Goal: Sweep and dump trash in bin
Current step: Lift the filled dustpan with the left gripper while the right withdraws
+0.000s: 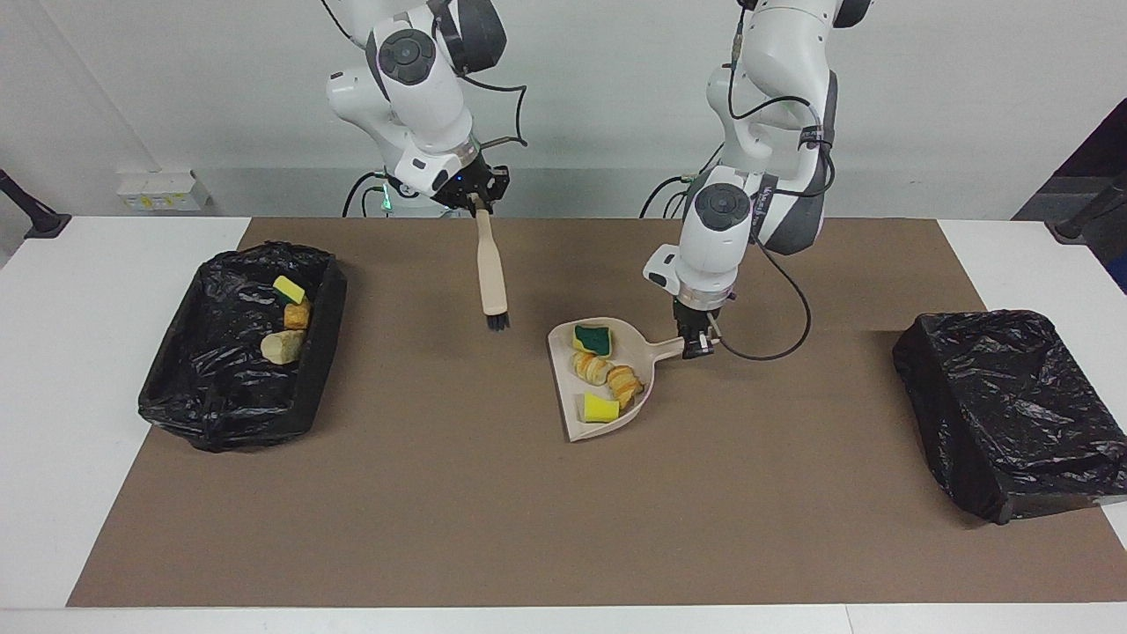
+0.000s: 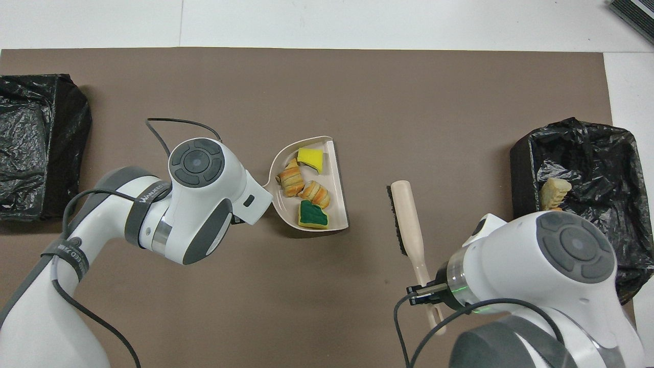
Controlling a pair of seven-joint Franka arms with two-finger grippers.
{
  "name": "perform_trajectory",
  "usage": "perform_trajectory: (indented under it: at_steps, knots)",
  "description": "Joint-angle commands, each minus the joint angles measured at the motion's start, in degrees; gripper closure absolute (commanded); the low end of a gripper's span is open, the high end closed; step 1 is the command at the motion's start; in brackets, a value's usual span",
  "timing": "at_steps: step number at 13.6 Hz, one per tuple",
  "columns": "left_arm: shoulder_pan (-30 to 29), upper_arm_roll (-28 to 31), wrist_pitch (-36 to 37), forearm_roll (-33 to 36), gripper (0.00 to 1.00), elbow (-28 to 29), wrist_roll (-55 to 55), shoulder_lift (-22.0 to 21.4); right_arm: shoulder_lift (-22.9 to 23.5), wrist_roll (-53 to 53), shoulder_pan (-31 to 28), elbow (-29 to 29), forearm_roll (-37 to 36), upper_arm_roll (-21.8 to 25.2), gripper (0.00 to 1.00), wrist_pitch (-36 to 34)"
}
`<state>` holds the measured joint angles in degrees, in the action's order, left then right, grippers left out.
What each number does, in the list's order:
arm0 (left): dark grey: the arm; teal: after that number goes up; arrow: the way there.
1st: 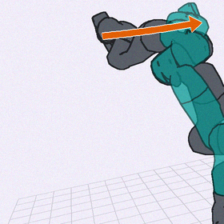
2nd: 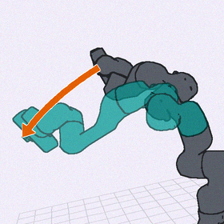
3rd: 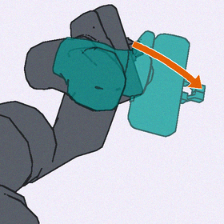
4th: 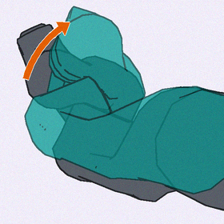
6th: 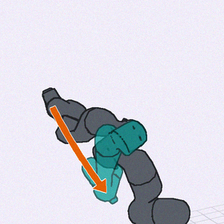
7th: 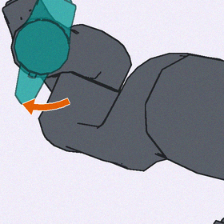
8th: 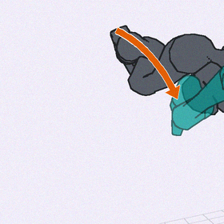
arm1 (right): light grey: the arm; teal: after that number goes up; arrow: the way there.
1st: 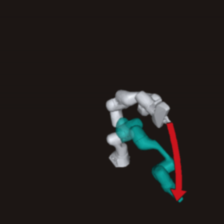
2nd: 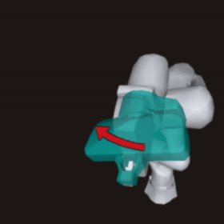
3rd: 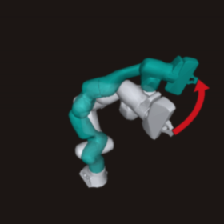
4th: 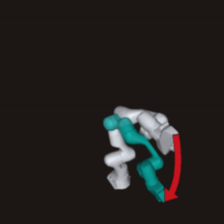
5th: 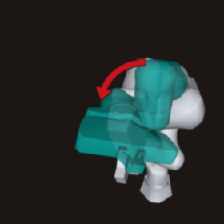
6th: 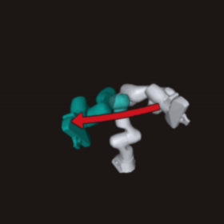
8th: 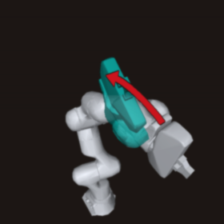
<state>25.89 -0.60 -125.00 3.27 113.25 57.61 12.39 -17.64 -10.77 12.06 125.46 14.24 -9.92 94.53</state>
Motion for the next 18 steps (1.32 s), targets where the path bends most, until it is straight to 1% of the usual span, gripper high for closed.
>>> perform_trajectory:
  at_steps: [1, 3, 4, 5, 7, 9, 14, 16, 18]
  knots:
    - [-3.37, -0.54, -1.03, -1.85, 1.00, 0.48, 6.35, -0.97, -3.10, -1.62, -0.71, 3.82, -0.79, -0.62, 1.00, -0.31]
    - [-5.22, -0.45, -0.86, -7.19, 1.00, 0.39, 11.63, -1.23, -1.97, -3.63, -0.81, 3.83, -0.79, -1.15, 1.00, 1.00]
    - [-5.93, -0.54, -0.86, -8.88, 1.00, 0.21, 13.22, -1.32, -0.22, -5.73, 0.06, 3.83, -0.79, -1.32, 1.00, 2.75]
    - [-6.02, -0.54, -0.77, -9.50, 1.00, 0.13, 13.41, -1.41, 0.76, -7.67, 2.86, 3.83, -0.70, -1.33, 1.00, 3.90]
    - [-6.38, -0.54, -0.51, -9.51, 1.00, -0.05, 13.67, -1.76, 2.34, -12.67, 6.12, 3.92, -0.61, -1.33, 1.00, 6.01]
    - [-6.29, -0.45, -0.33, -9.51, 1.00, 0.04, 13.67, -1.85, 3.84, -13.31, 8.42, 4.01, 0.00, -1.33, 1.00, 8.81]
    - [-5.94, -0.45, -0.15, -9.51, 1.00, 0.39, 14.28, -2.28, 4.28, -12.26, 9.04, 4.36, 0.35, -1.33, 1.00, 9.36]
    - [-7.33, -0.54, -0.24, -9.95, 1.00, 0.39, 17.70, -2.20, 4.28, -12.26, 9.04, 4.36, 0.35, -1.33, 1.00, 9.44]
    - [-8.57, -0.54, 0.02, -12.31, 1.00, -0.31, 18.94, -2.46, 4.28, -12.17, 9.04, 4.36, 0.35, -1.33, 1.00, 9.44]
